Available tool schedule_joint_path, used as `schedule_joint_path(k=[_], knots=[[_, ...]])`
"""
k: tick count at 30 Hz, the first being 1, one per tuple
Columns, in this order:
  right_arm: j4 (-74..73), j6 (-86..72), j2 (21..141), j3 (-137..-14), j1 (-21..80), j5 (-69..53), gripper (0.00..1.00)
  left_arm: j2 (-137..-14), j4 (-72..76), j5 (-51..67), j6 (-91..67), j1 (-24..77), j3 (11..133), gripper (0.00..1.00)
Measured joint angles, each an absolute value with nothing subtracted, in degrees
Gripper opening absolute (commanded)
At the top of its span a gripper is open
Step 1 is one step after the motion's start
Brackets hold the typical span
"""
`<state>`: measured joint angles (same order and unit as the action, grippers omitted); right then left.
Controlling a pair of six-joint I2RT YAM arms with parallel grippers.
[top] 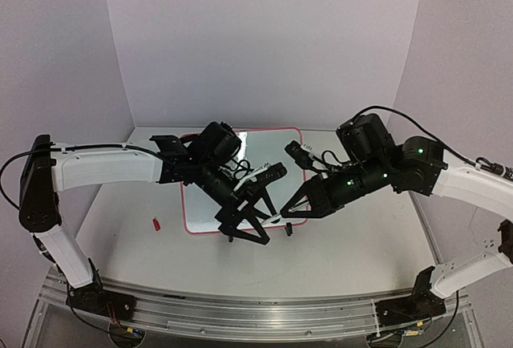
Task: Write a sentence on the whiteboard
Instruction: Hold the whiteboard on the whiteboard stand.
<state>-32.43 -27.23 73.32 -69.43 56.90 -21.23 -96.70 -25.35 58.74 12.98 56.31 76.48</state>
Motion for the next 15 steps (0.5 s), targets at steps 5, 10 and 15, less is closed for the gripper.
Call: schedule_joint_path(k=[5,10,15], knots=[[-32.4,-26.7,67.3,-66.6,56.9,-15.7,0.00,-88.4,-21.4,46.6,6.5,56.3,70.2,1.00],[-32.2,-26.6,60.8,-62.8,56.9,-10.2,0.00,-75.4,-19.6,22.0,-8.5,56.5,64.0,1.00],[-32.2,-26.8,58.7,-60.6,56.9,-8.1,0.00,-65.2,-19.1,10.3,-20.3,45.7,58.9,1.00]])
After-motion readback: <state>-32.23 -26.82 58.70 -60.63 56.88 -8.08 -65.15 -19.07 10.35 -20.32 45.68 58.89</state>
